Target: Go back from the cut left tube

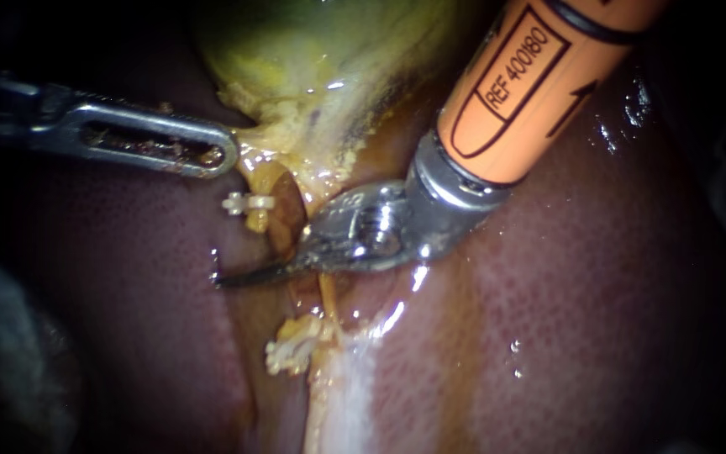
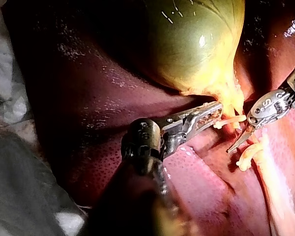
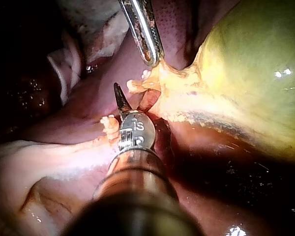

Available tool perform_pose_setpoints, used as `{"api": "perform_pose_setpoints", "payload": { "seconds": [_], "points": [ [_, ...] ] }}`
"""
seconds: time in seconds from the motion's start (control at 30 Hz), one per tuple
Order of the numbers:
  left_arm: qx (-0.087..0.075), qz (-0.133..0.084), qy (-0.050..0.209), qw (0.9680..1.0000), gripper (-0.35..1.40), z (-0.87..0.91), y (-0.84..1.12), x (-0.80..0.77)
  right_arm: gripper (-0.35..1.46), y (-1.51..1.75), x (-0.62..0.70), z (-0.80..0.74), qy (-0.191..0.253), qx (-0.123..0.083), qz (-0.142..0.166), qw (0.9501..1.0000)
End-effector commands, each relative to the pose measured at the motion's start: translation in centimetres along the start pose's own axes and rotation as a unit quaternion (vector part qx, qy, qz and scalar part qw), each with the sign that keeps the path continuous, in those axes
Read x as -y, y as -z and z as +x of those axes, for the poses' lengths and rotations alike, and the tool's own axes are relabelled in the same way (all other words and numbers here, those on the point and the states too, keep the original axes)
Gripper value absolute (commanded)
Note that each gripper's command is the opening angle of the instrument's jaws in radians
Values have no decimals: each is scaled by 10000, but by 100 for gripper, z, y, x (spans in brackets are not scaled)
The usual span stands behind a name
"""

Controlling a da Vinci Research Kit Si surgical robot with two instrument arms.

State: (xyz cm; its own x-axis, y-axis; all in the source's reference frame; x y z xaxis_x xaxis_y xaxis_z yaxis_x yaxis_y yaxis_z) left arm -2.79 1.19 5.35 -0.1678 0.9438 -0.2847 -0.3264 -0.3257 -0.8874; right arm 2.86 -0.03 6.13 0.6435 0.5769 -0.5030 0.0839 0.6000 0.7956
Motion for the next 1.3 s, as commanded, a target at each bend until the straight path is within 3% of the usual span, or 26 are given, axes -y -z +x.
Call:
{"api": "perform_pose_setpoints", "payload": {
  "seconds": [0.03, 0.1, 0.27, 0.4, 0.63, 0.77, 0.9, 1.03, 1.2, 1.3],
  "points": [
    [0, 0, 0, 10000, -35, 0, 0, 0, -35, 1, 1, 0, 5, -2, 2, 10000],
    [0, 0, 0, 10000, -35, 0, 0, 0, -35, 1, 2, 1, 5, -2, 4, 10000],
    [0, 0, 0, 10000, -35, 0, 0, 0, 76, 0, 7, 3, 4, 9, 26, 10000],
    [1, -1, -1, 10000, -35, 0, 0, 0, 110, -4, 9, 6, -24, -38, -50, 10000],
    [1, -1, -1, 10000, -35, 0, 0, 1, 121, 0, 12, 7, 26, -207, -300, 9993],
    [4, -5, -3, 10000, -35, 0, 1, 2, 131, 12, 23, 4, 354, -272, -369, 9983],
    [-10, 14, -5, 10000, -35, 0, 3, 4, 143, 35, 43, 4, 830, -595, -945, 9903],
    [-17, 23, -7, 10000, -35, 1, 4, 7, 143, 63, 60, 5, 1104, -702, -1244, 9836],
    [-18, 25, -8, 10000, -35, 0, 4, 7, 145, 103, 68, -6, 1466, -678, -1636, 9732],
    [-18, 26, -9, 10000, -35, 0, 4, 8, 145, 124, 67, -17, 1571, -466, -1864, 9687]
  ]
}}
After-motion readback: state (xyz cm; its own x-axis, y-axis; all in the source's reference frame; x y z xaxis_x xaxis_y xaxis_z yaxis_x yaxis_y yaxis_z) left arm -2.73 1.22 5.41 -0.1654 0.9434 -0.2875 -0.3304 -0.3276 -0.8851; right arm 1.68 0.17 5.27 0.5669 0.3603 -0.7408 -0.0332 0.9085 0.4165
